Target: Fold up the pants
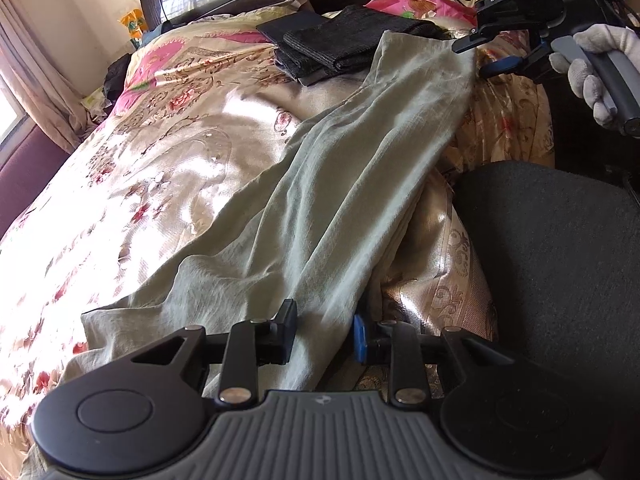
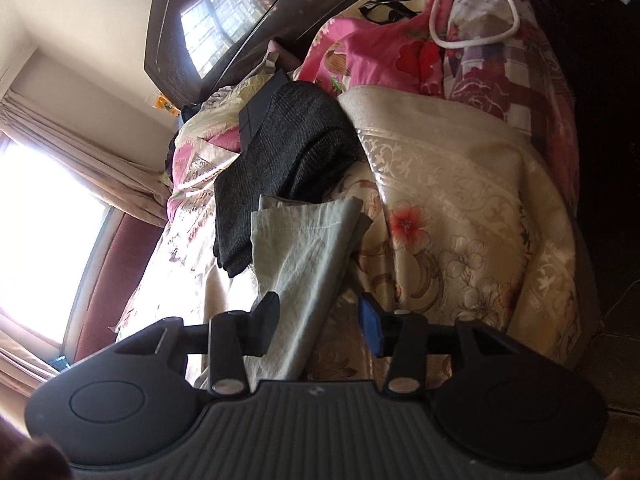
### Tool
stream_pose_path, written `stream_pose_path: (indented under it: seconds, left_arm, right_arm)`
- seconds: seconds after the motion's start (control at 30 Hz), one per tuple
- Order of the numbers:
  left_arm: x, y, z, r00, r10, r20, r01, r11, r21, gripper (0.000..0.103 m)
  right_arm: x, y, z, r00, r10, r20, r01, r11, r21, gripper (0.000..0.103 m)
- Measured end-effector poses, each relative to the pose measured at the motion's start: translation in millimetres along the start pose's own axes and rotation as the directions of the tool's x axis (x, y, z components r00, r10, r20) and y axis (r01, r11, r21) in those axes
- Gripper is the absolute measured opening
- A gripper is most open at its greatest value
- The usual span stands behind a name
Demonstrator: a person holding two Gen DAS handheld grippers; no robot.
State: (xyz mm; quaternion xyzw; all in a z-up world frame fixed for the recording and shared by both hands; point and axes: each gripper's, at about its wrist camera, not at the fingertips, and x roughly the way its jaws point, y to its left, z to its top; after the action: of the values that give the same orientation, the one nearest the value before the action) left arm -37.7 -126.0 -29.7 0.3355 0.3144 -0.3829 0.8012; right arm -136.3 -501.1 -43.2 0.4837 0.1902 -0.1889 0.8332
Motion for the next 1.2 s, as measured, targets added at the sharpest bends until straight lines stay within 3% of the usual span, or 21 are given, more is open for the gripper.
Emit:
stream_pose_path:
  seconds: [0.17,0.37,0.57,0.63,0.7,0.8,0.9,1.0,1.1,1.17,1.2]
  left_arm:
    - [-1.0,-0.1,-0.5,1.000,0.009,0.000,-0.009,1.000,-0.005,0.044]
    - [-1.2,5.0,-3.0,1.000,0.009,0.000,-0.009,0.999,-0.034,0.045]
    - [-3.7,9.6,-4.7,1.000,0.015,0.008,-0.014,0.997,-0.073,0.045]
    - [-6.5,10.3,-7.5,1.000,0.022,0.007,-0.021,0.997,-0.075,0.045]
    - [-9.3,13.4,-10.7,1.000,0.023,0.011,-0.022,0.996,-0.084,0.045]
    - [-13.0,18.4,-12.4,0.999,0.035,0.020,-0.033,0.995,-0.099,0.045]
    - [-15.8,26.1,-13.2,0.999,0.044,0.022,-0.041,0.991,-0.128,0.046]
    - [-17.9,32.9,-12.6,0.998,0.062,0.022,-0.058,0.989,-0.134,0.047]
    - [-31.0,43.4,-8.1,0.995,0.072,0.065,-0.061,0.986,-0.155,0.047]
    - [-43.6,48.9,-4.8,0.989,0.086,0.121,-0.066,0.984,-0.166,0.055]
    - [-47.9,50.3,-4.0,0.985,0.095,0.145,-0.070,0.983,-0.169,0.064]
  right_arm:
    - [24.4,12.6,2.6,1.000,0.003,0.001,-0.003,1.000,-0.009,0.054]
    - [14.4,30.5,-5.2,0.999,0.052,0.015,-0.050,0.989,-0.141,0.051]
    - [37.4,40.1,-6.5,1.000,0.025,0.016,-0.022,0.990,-0.142,0.050]
    - [31.6,47.0,-8.4,0.998,0.063,0.019,-0.059,0.984,-0.169,0.032]
    - [31.2,50.4,-11.2,0.999,0.053,0.011,-0.050,0.979,-0.195,0.006]
    - [51.3,41.2,-11.2,0.999,0.018,-0.044,-0.025,0.989,-0.146,0.009]
    - [67.3,36.0,-7.8,0.995,0.057,-0.083,-0.063,0.995,-0.071,0.014]
    - [69.8,45.4,0.3,0.992,0.065,-0.108,-0.073,0.994,-0.076,0.004]
    - [41.9,63.3,25.6,0.985,0.168,-0.025,-0.169,0.984,-0.054,0.004]
    - [15.6,78.5,43.8,0.970,0.234,0.057,-0.228,0.969,-0.099,0.004]
    - [5.4,84.3,50.9,0.968,0.232,0.092,-0.220,0.967,-0.130,0.004]
